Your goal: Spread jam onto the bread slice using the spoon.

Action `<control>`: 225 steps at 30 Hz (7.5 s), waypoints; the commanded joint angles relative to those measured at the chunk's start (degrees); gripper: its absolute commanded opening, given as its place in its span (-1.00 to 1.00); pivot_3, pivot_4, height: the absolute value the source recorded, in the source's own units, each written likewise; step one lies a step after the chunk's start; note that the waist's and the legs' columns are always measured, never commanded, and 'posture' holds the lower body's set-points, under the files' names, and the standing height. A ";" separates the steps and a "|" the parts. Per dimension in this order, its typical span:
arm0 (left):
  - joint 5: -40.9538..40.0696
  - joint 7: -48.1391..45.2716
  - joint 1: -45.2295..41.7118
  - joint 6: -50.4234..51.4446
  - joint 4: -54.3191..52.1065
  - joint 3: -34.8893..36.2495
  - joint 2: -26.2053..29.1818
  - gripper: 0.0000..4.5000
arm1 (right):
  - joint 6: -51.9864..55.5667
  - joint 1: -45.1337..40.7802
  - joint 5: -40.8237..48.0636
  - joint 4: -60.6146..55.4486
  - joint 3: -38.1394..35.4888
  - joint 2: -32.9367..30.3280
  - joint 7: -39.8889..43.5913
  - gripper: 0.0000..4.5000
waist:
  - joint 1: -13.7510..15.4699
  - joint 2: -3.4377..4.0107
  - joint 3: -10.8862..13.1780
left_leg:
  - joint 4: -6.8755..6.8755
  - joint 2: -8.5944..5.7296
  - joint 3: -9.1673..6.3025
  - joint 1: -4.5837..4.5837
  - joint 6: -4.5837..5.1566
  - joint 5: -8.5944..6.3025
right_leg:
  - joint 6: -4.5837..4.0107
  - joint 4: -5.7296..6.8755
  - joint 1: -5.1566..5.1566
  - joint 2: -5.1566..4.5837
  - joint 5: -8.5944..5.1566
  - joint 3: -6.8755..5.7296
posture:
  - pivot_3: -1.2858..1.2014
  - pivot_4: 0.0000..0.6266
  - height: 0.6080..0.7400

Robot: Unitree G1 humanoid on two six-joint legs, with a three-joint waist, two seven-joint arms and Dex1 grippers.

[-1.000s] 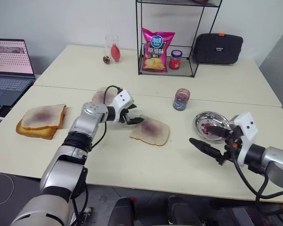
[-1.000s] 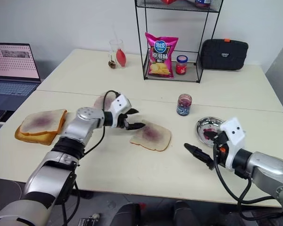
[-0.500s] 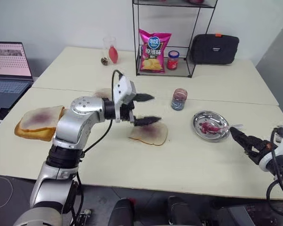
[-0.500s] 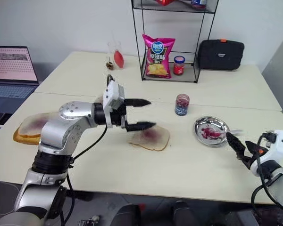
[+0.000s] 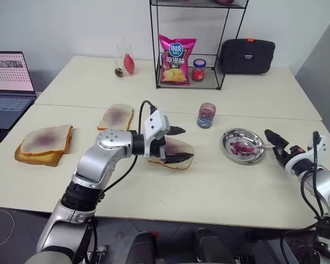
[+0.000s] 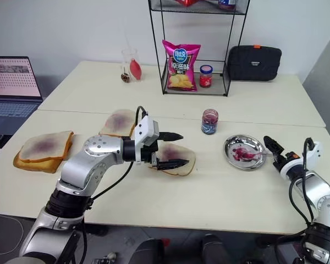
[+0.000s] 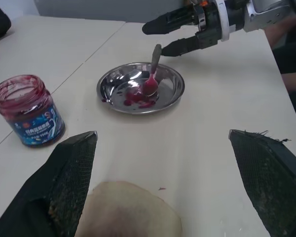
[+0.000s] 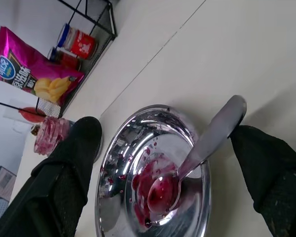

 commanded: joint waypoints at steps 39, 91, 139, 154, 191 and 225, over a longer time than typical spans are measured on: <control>-0.44 2.01 0.47 -0.54 -4.17 0.40 0.76 1.00 | -7.85 -4.58 -11.04 5.98 -1.80 1.51 13.12 -0.99 | -0.06 0.05 0.02 | 0.03 -0.01 0.02 0.00 0.00 0.00 | 0.08 -0.02 0.00 0.00 0.04 0.02 | 0.03 -0.52 1.00; -4.75 14.90 2.85 4.81 -6.40 9.54 0.90 1.00 | -32.15 -43.88 -57.69 34.84 34.61 9.65 27.57 -0.99 | -0.13 0.42 0.36 | -0.04 0.01 0.02 -0.39 -0.03 -0.02 | -0.17 0.07 -0.47 0.01 0.13 -0.02 | 0.03 -0.52 1.00; -1.25 9.67 -1.48 -2.12 1.84 5.91 -0.48 1.00 | -9.15 -46.85 -27.73 28.48 -2.00 13.61 3.48 -0.99 | -0.23 0.43 0.37 | -0.07 0.01 0.04 -0.39 -0.03 -0.02 | -0.16 0.07 -0.47 0.03 0.13 -0.01 | 0.03 -0.52 1.00; -7.04 14.14 22.99 0.66 -19.55 20.20 4.70 1.00 | 2.54 -39.50 -19.59 -0.47 10.64 24.55 -0.08 -0.99 | -1.99 0.46 0.36 | -0.30 0.10 -0.04 -0.37 -0.02 -0.02 | -0.23 0.15 -0.58 0.06 0.09 -0.05 | 0.03 -0.52 1.00; -2.32 26.38 47.12 -6.29 -33.81 21.10 -0.01 1.00 | -7.85 -17.61 -48.13 -15.75 41.29 18.04 16.04 -0.99 | -1.44 0.14 0.22 | -0.04 0.07 0.27 -0.35 -0.07 -0.01 | -0.38 0.05 -0.58 -0.16 -0.16 0.04 | 0.03 -0.52 1.00; 0.01 25.66 50.30 -13.86 -31.22 20.36 -0.17 1.00 | -3.49 -25.61 -32.39 6.99 23.74 32.65 9.09 -0.99 | -1.89 0.13 0.22 | -0.18 0.44 0.38 -0.40 -0.06 -0.02 | -0.27 0.07 -0.76 0.13 0.03 0.02 | 0.03 -0.52 1.00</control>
